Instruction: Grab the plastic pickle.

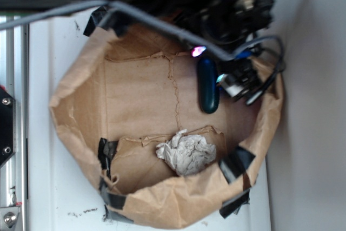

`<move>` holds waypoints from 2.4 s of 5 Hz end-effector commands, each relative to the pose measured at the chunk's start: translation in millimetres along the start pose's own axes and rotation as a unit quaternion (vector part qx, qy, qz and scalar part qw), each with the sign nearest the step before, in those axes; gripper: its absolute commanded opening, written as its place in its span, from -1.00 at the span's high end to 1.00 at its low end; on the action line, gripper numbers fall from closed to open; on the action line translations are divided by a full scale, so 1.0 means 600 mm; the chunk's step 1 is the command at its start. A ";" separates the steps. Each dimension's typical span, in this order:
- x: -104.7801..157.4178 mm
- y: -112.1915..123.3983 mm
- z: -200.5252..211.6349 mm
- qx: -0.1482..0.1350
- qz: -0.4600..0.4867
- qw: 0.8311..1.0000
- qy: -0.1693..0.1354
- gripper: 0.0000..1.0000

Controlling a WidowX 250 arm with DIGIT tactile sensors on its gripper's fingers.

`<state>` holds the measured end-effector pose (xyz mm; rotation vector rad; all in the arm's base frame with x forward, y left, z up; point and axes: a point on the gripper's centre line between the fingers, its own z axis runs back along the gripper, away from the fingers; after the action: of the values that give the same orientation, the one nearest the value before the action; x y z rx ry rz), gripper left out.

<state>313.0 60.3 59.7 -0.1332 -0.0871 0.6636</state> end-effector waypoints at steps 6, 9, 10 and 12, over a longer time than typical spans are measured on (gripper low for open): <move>0.008 -0.032 -0.011 -0.047 0.102 0.987 -0.112 -1.00; 0.019 -0.059 -0.079 0.027 0.064 0.994 -0.089 -1.00; 0.010 -0.058 -0.063 0.018 0.060 0.993 -0.104 1.00; -0.017 -0.046 -0.016 -0.021 0.012 0.992 -0.122 1.00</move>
<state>318.1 26.5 35.6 -0.0755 -0.2588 0.7125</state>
